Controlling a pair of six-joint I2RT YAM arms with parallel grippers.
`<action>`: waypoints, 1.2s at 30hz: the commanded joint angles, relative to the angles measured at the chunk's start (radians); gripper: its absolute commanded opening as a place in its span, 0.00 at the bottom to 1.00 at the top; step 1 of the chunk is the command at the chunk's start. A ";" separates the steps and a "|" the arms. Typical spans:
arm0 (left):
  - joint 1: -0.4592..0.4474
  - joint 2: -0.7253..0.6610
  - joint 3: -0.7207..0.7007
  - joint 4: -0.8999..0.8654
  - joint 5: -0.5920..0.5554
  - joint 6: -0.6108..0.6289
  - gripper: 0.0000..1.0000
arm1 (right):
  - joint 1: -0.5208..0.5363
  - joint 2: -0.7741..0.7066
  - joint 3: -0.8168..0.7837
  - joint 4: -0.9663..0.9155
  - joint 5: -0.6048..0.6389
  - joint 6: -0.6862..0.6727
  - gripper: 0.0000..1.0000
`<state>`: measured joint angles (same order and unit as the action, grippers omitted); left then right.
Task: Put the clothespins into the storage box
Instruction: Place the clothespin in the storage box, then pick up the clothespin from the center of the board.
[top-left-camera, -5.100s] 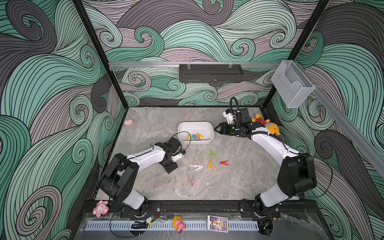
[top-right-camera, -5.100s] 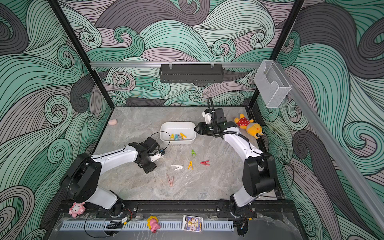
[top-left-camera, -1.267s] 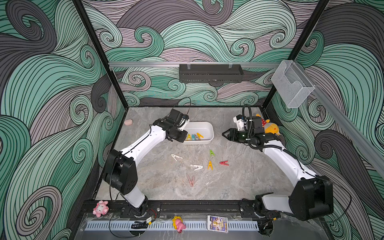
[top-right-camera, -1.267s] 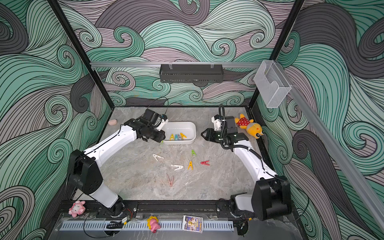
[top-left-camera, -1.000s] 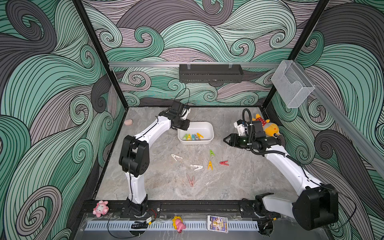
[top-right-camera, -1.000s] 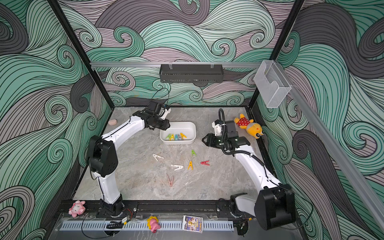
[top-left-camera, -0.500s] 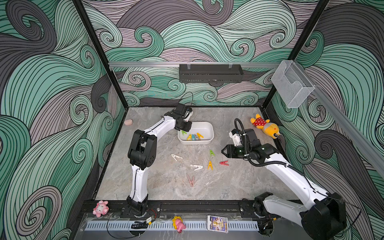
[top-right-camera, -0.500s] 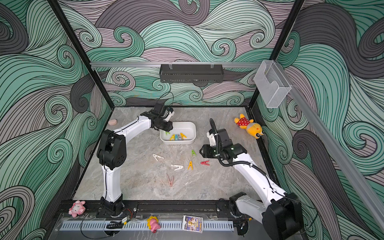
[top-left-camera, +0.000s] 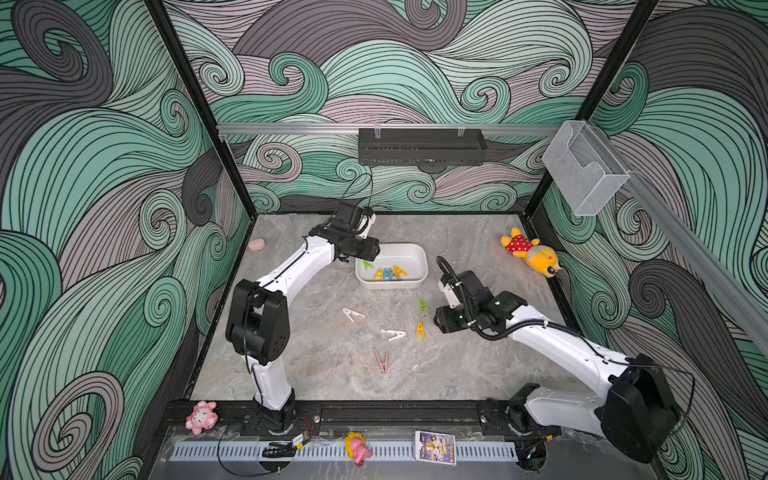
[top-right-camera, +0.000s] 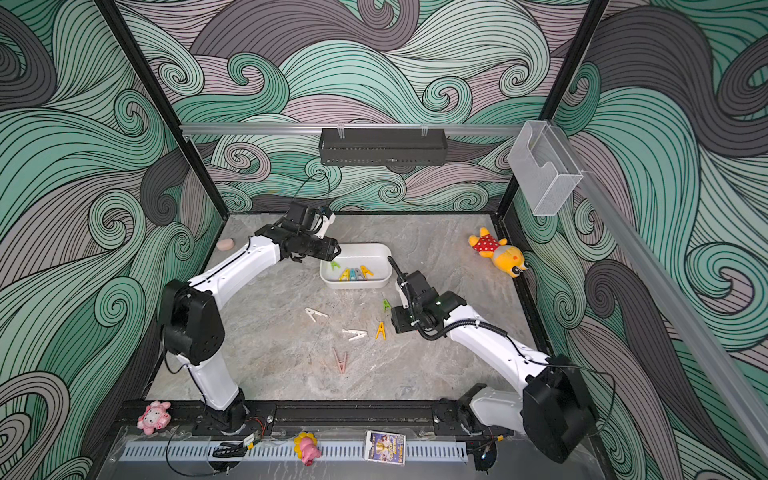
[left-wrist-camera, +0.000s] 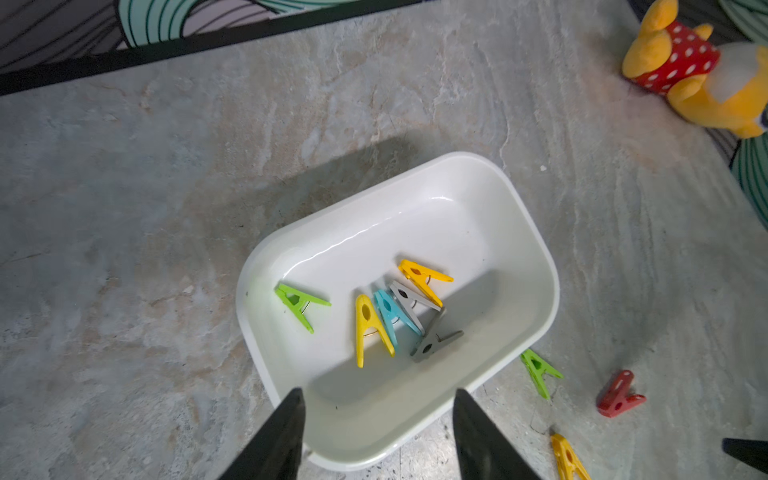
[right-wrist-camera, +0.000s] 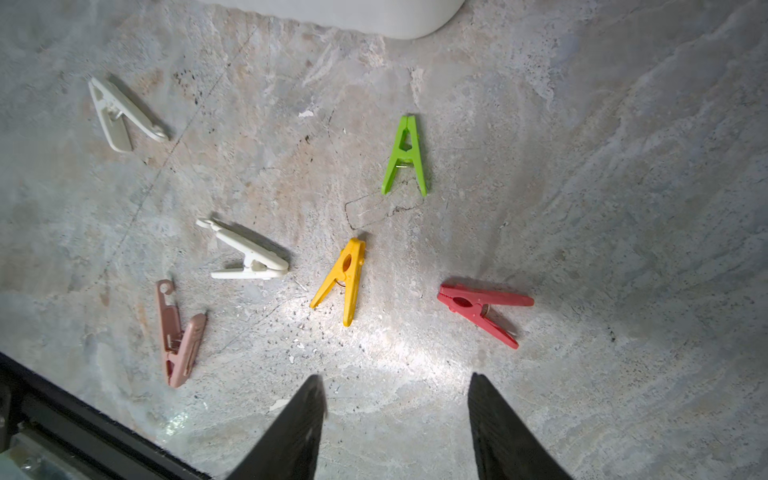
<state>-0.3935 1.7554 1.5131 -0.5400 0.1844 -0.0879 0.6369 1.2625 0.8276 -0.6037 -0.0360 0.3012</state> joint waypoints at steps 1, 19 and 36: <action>0.020 -0.064 -0.043 -0.028 0.027 -0.054 0.63 | 0.032 0.049 0.013 -0.016 0.103 -0.058 0.59; 0.116 -0.375 -0.284 0.056 0.026 -0.146 0.75 | 0.010 0.245 0.057 0.085 0.115 -0.088 0.63; 0.125 -0.406 -0.313 0.057 0.070 -0.130 0.75 | -0.078 0.303 -0.005 0.135 -0.020 -0.013 0.63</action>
<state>-0.2752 1.3830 1.1995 -0.4995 0.2344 -0.2214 0.5568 1.5627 0.8368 -0.4679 -0.0200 0.2661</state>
